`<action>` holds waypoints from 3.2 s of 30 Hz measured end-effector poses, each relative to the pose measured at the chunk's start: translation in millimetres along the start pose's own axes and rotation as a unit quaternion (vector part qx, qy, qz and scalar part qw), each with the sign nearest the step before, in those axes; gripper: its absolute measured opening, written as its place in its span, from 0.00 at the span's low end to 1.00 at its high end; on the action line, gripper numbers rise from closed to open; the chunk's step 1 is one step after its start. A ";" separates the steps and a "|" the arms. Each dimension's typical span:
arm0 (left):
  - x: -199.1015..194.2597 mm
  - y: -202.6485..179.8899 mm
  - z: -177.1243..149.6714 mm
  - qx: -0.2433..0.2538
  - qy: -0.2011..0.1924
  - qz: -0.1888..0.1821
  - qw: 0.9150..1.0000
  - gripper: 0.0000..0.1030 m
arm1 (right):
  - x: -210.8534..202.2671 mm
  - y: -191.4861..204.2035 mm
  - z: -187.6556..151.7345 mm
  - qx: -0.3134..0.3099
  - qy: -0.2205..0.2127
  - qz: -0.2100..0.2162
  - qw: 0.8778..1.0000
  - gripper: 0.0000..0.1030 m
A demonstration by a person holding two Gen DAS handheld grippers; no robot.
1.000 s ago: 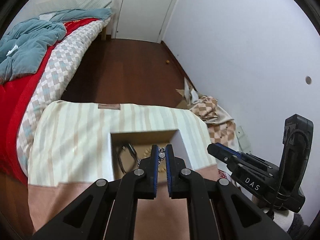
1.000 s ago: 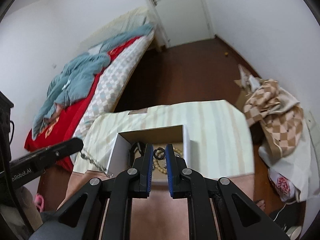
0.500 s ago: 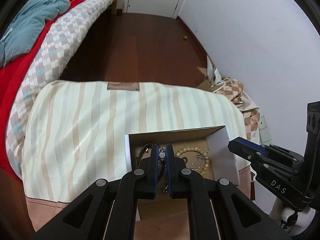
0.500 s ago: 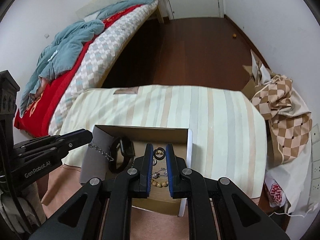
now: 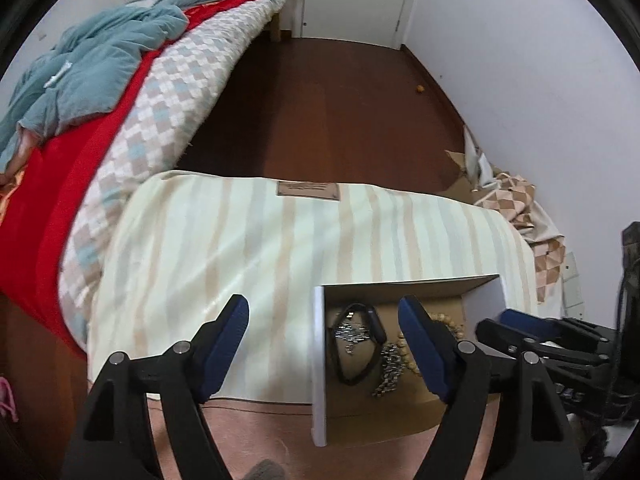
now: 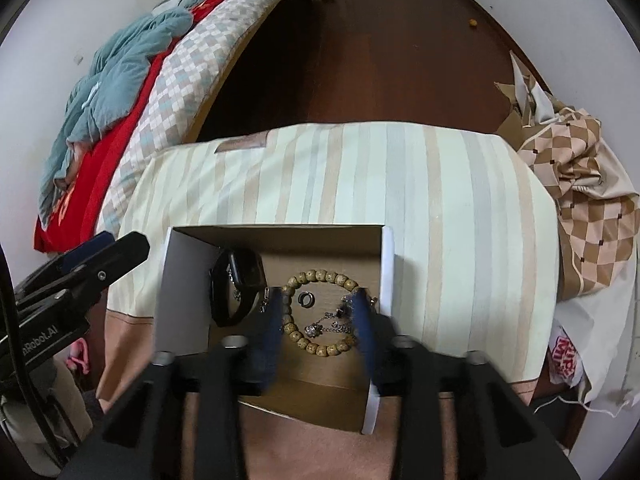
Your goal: Organize jewelry
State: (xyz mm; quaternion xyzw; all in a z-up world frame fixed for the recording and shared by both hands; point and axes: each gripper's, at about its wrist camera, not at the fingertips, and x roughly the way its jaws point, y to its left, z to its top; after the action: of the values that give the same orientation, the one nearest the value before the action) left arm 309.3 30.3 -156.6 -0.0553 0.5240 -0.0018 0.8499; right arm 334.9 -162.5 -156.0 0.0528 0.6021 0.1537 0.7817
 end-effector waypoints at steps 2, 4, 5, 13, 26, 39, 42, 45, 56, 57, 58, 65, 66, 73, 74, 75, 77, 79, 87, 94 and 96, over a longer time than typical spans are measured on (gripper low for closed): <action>-3.4 2.9 -1.3 -0.001 -0.003 0.005 1.000 0.75 | -6.7 0.0 0.0 0.001 -0.006 -0.004 1.000 0.46; -6.2 5.5 -3.7 -0.004 -0.004 0.010 1.000 0.92 | -15.2 0.4 -1.8 0.002 -0.011 -0.003 1.000 0.46; -8.4 6.8 -5.9 -0.005 -0.006 0.014 1.000 0.94 | -18.9 1.0 -3.1 0.001 -0.013 -0.008 1.000 0.46; -23.1 7.8 -38.8 0.002 -0.015 0.063 0.998 1.00 | -42.8 16.4 -37.6 -0.038 -0.050 -0.126 0.990 0.89; -74.2 -6.9 -84.7 0.014 -0.036 0.079 0.996 1.00 | -98.9 32.9 -97.0 -0.024 -0.109 -0.192 0.975 0.99; -191.6 -16.6 -117.2 0.002 -0.099 0.062 0.993 1.00 | -215.2 73.5 -156.6 -0.024 -0.190 -0.176 0.966 0.99; -220.6 -18.1 -124.9 -0.001 -0.118 0.063 0.991 1.00 | -240.9 82.8 -169.9 -0.028 -0.207 -0.175 0.962 0.99; -246.3 -18.4 -131.8 -0.005 -0.132 0.063 0.989 1.00 | -271.5 95.1 -186.3 -0.035 -0.228 -0.180 0.956 0.99; -305.8 -19.8 -156.6 -0.009 -0.146 0.054 0.988 1.00 | -342.1 126.2 -224.3 -0.049 -0.268 -0.177 0.946 1.00; -307.8 -20.0 -158.1 -0.009 -0.146 0.052 0.988 1.00 | -345.9 127.3 -225.8 -0.050 -0.269 -0.177 0.945 1.00; -310.3 -20.0 -159.5 -0.009 -0.145 0.052 0.988 1.00 | -348.9 128.2 -227.8 -0.051 -0.269 -0.176 0.945 1.00; -311.1 -23.0 -156.0 -0.006 -0.133 0.045 0.990 1.00 | -350.9 129.4 -226.6 -0.050 -0.253 -0.170 0.951 1.00; -310.8 -23.5 -155.6 -0.005 -0.133 0.045 0.990 1.00 | -350.3 128.3 -224.2 -0.048 -0.252 -0.172 0.951 1.00; -295.2 -25.8 -139.7 -0.002 -0.123 0.040 0.992 1.00 | -336.7 120.6 -204.1 -0.033 -0.244 -0.183 0.952 1.00; -292.8 -26.0 -137.1 -0.003 -0.123 0.041 0.992 1.00 | -334.0 119.1 -200.1 -0.031 -0.243 -0.184 0.952 1.00; -290.9 -26.0 -134.6 -0.004 -0.124 0.044 0.991 1.00 | -331.2 117.4 -195.7 -0.029 -0.241 -0.187 0.952 1.00; -283.6 -26.0 -127.5 -0.006 -0.122 0.050 0.991 1.00 | -324.6 113.8 -186.9 -0.025 -0.241 -0.190 0.951 1.00; -276.8 -25.2 -121.5 -0.008 -0.120 0.056 0.991 1.00 | -316.9 111.0 -177.3 -0.022 -0.236 -0.195 0.952 1.00; -248.9 -24.9 -97.4 -0.008 -0.103 0.070 0.992 1.00 | -284.0 97.9 -144.7 -0.017 -0.210 -0.206 0.956 1.00; -227.4 -26.2 -91.1 -0.012 -0.081 0.066 0.994 1.00 | -266.5 92.0 -134.1 -0.018 -0.192 -0.213 0.958 1.00; -223.7 -26.4 -91.2 -0.013 -0.076 0.064 0.995 1.00 | -263.8 91.6 -132.8 -0.017 -0.189 -0.214 0.958 1.00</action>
State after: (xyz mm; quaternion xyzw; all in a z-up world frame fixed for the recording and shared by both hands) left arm 128.7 9.4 4.6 -0.0324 0.4602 0.0634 0.8849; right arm 131.5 -169.5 76.7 -0.0628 0.4382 -0.0194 0.8965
